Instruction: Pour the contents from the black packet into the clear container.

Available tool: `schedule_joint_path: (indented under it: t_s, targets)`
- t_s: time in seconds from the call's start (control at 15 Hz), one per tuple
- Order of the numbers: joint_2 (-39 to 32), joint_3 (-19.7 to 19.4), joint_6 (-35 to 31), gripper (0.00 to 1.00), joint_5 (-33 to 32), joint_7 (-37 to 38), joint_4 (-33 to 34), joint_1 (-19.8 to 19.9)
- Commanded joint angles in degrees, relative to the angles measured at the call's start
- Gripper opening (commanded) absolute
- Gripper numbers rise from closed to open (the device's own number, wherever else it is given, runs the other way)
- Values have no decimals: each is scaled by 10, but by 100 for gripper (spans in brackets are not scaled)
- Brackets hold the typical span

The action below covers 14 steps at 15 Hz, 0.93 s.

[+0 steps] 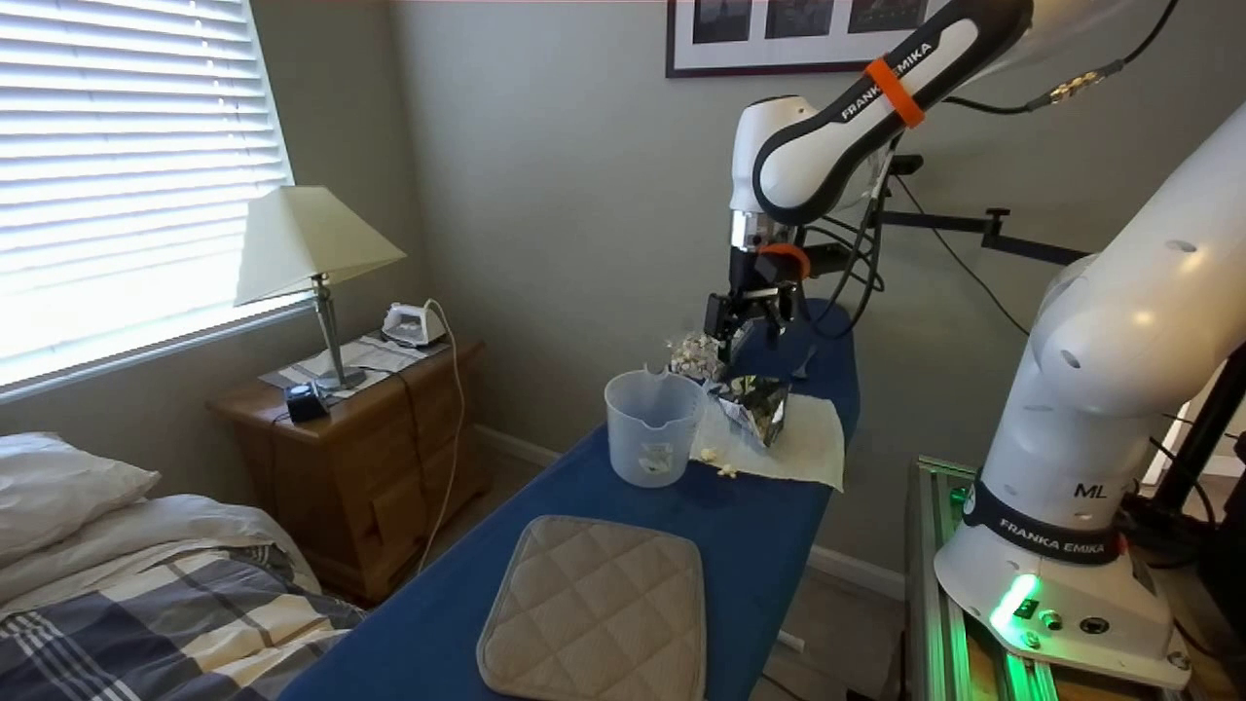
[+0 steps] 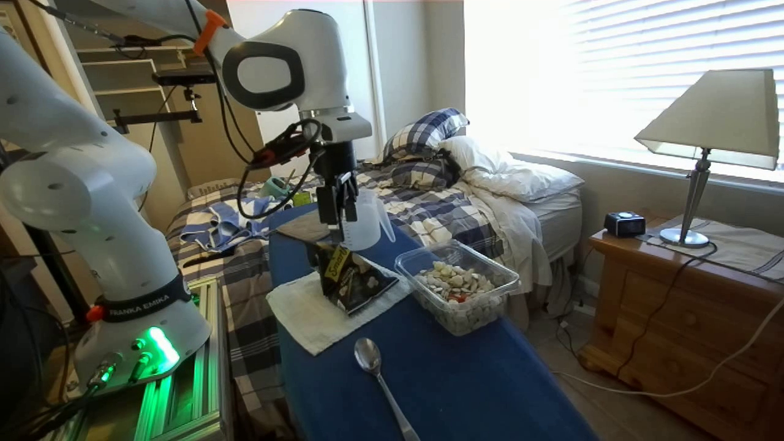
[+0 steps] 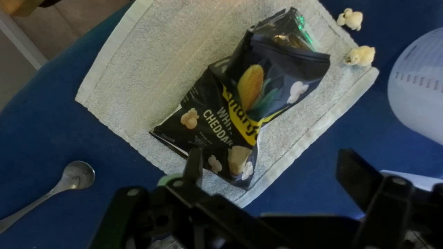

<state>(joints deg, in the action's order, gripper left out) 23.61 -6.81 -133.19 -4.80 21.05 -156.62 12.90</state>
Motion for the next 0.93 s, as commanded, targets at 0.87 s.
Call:
schedule_joint_path:
  t_s: [0.87]
  targets:
    - [24, 12, 172, 100, 25, -109, 148, -36]
